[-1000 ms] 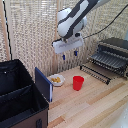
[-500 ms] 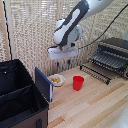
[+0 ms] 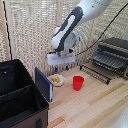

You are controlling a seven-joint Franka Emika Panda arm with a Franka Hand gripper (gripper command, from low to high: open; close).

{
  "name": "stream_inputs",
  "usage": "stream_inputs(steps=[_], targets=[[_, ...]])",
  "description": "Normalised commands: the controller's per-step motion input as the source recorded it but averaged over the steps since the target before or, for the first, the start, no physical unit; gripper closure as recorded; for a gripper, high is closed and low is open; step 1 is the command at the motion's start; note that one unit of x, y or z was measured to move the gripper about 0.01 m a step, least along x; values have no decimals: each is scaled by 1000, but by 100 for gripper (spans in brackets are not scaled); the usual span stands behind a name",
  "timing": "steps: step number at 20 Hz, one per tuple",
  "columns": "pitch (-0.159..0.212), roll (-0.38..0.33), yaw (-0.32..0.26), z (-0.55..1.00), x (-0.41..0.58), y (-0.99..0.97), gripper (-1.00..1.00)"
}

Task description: Gently stretch your hand towards the oven tray's handle, obtaining a firm grip, and draw it cautiously out of the oven. Transition your grip to the hot dog bowl, gingerly seizing the edge, and elevate it from the surface. Hover the bowl over the tray, delicately lower it, and temper your grip, establishing the bowl's equilibrium.

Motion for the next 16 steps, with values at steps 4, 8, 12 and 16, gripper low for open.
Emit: stream_inputs(steps=[4, 8, 12, 16], targets=[[32, 1, 112, -254, 248, -209, -100], [18, 0, 95, -353, 267, -119, -100], [20, 11, 86, -280, 246, -165, -100], [10, 16, 39, -104, 208, -100, 100]])
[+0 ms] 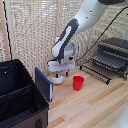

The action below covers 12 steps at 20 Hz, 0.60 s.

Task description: Gently stretch your hand towards the oven tray's handle, obtaining a firm grip, and draw it cautiously out of the oven. Transition your grip to the hot dog bowl, gingerly seizing the edge, and elevate it from the surface. Hover the bowl over the tray, delicately lower it, and temper your grip, establishing the bowl's equilibrium.

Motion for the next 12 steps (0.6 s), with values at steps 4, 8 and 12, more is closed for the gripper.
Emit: stream_inputs(steps=[4, 8, 12], targets=[[0, 0, 32, 0, 61, 0, 100], [0, -14, 40, 15, 24, 6, 100], [-18, -20, 13, 159, 161, 25, 100]])
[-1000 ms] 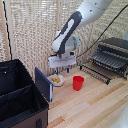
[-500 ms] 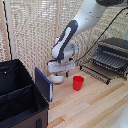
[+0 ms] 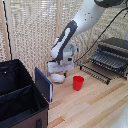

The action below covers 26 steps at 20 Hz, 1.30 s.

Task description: Gently stretch your hand towards the oven tray's handle, obtaining a firm grip, and draw it cautiously out of the oven. Transition your grip to the hot dog bowl, gingerly seizing the edge, and elevate it from the surface. Hover the bowl over the tray, delicately lower it, and temper your grip, establishing the bowl's equilibrium.

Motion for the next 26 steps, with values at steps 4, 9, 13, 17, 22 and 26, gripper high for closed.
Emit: stream_inputs(steps=[4, 9, 13, 17, 22, 26], targets=[[-7, 0, -2, 81, 154, 21, 100], [0, 5, 0, 99, 91, 3, 100], [-2, 9, 48, 21, 0, 19, 100], [0, -2, 54, -34, 0, 79, 100], [15, -16, 64, 17, -32, 202, 100], [-6, -79, 19, 269, 0, 185, 100]])
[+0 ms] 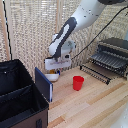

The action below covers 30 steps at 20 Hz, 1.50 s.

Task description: Gently stretch your hand towards the oven tray's handle, obtaining a firm grip, and draw it cautiously out of the oven. Transition your grip to the hot dog bowl, gingerly seizing the edge, and elevate it from the surface. Hover the bowl over the tray, delicately lower it, and temper your grip, establishing the bowl's equilibrium.

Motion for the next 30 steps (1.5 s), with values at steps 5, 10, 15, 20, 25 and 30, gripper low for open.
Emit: stream_inputs(steps=[5, 10, 15, 20, 25, 30], targets=[[0, -72, 67, 438, 0, 31, 100], [12, -46, 103, 414, 53, 0, 100], [27, -23, 54, 287, 42, 6, 100], [0, -59, 8, 140, -4, 113, -100], [0, -32, 0, -236, -6, 139, -100], [0, -24, 0, -340, 5, 141, -100]])
